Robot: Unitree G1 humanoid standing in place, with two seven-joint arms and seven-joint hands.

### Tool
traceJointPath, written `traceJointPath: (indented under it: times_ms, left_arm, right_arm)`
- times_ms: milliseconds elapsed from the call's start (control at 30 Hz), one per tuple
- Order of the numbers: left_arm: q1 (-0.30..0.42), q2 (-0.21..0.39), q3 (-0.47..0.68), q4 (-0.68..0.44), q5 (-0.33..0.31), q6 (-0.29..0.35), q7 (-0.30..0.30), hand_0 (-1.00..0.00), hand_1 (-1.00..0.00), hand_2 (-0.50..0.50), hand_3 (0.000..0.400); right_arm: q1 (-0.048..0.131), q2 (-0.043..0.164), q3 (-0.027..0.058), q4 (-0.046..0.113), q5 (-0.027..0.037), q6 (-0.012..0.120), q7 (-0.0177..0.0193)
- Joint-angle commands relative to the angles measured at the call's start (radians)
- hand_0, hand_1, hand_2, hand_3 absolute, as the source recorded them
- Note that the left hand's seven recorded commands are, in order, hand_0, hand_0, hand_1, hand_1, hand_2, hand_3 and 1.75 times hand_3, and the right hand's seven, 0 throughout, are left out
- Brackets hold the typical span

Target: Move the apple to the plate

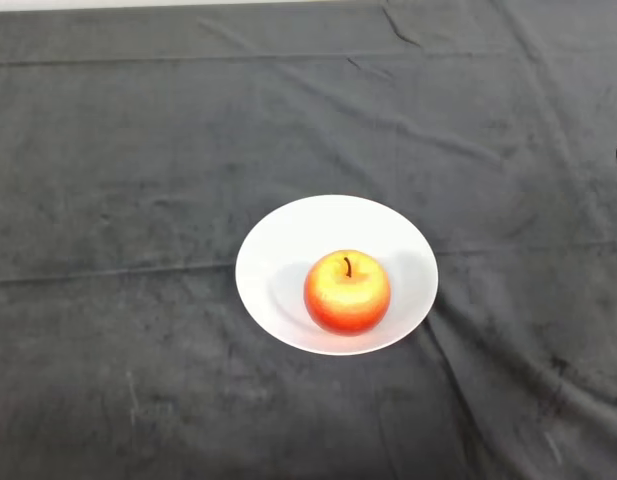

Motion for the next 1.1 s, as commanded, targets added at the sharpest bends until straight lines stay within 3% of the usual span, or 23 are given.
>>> traceJointPath:
  times_ms: [33, 1100]
  left_arm:
    - [0.004, 0.055, -0.001, 0.015, -0.005, 0.016, 0.014, 0.00, 0.00, 0.00, 0.000]
    - [0.018, 0.047, -0.014, -0.018, 0.008, 0.040, -0.002, 0.00, 0.00, 0.00, 0.000]
  right_arm:
    - [-0.022, -0.028, -0.0116, 0.005, 0.0132, -0.004, 0.0032]
    - [-0.022, -0.028, -0.0122, 0.005, 0.0119, -0.004, 0.0035]
